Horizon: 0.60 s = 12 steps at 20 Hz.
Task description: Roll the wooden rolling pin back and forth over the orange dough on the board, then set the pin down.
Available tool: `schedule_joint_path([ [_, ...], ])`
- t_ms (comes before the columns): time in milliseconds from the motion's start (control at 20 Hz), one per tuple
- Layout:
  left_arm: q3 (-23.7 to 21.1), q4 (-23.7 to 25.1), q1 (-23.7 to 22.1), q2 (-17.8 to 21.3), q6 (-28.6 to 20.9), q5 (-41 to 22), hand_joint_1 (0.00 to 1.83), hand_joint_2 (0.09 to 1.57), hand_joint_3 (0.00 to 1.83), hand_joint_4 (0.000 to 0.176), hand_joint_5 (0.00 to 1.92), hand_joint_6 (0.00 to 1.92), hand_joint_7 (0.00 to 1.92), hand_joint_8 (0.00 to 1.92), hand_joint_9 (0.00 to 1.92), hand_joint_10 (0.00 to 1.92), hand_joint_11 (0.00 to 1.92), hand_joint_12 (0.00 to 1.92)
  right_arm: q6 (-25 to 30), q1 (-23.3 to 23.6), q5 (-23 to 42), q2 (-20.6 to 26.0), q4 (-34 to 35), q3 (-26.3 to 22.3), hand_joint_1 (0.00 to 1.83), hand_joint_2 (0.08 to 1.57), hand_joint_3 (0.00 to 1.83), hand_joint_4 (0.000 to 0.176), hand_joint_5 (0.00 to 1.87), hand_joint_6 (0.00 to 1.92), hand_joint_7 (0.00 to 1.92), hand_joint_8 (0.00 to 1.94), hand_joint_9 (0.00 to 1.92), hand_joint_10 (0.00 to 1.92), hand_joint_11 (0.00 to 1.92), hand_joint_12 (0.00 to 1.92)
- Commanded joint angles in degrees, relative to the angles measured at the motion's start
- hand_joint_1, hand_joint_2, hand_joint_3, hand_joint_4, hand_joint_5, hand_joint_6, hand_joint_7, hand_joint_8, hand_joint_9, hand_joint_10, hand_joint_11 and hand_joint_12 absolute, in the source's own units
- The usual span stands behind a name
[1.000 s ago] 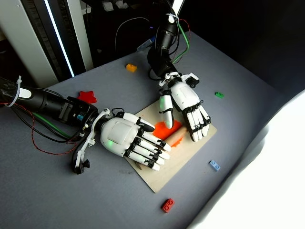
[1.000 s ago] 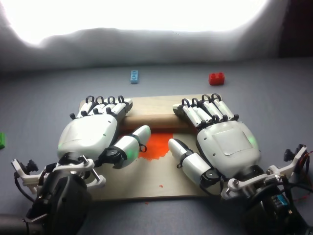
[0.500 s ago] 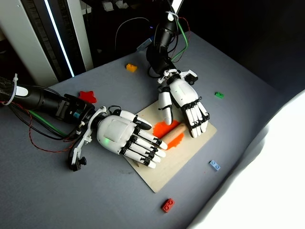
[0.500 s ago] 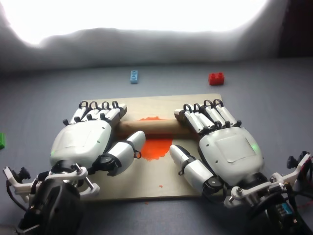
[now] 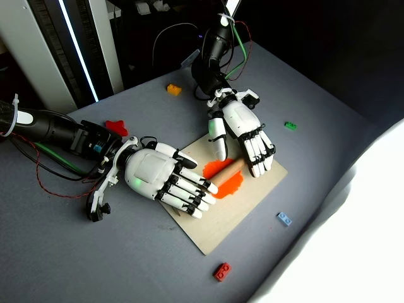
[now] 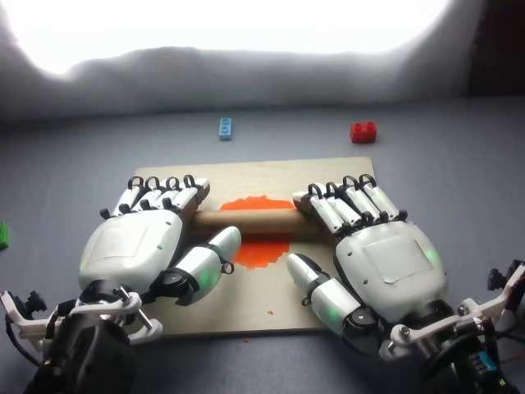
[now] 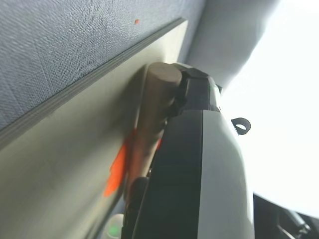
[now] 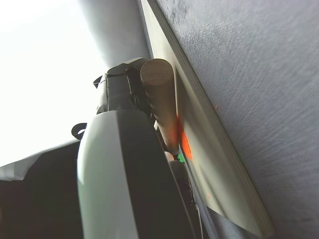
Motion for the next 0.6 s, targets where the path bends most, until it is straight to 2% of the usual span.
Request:
schedule_joint_path([
  [0, -0.4, -1.3, 1.1, -0.3, -0.6, 0.9, 0.00, 1.44, 0.00, 0.000, 0.28, 0.00, 0.33, 0.00, 0.30, 0.00, 0.00, 0.77, -0.4, -1.4, -3.0, -0.5, 0.4, -0.4, 0.00, 1.45, 0.00, 0.000, 0.12, 0.64, 0.43, 0.01, 0.05, 0.66, 0.00, 0.84],
  [400, -1.1, -0.4, 1.5, 0.0, -1.5, 0.6, 0.00, 1.43, 0.00, 0.000, 0.27, 0.00, 0.32, 0.00, 0.30, 0.00, 0.00, 0.78, -1.4, -2.3, -2.3, -0.4, 0.0, -2.1, 0.00, 1.46, 0.00, 0.000, 0.07, 0.66, 0.39, 0.01, 0.03, 0.69, 0.00, 0.74],
  [550, -1.6, 0.0, 1.7, 0.4, -1.5, 0.5, 0.00, 1.44, 0.00, 0.000, 0.28, 0.00, 0.31, 0.00, 0.30, 0.00, 0.00, 0.79, -1.3, -2.7, -1.6, -0.2, -1.4, -2.7, 0.00, 1.46, 0.00, 0.000, 0.05, 0.69, 0.40, 0.01, 0.03, 0.70, 0.00, 0.81],
])
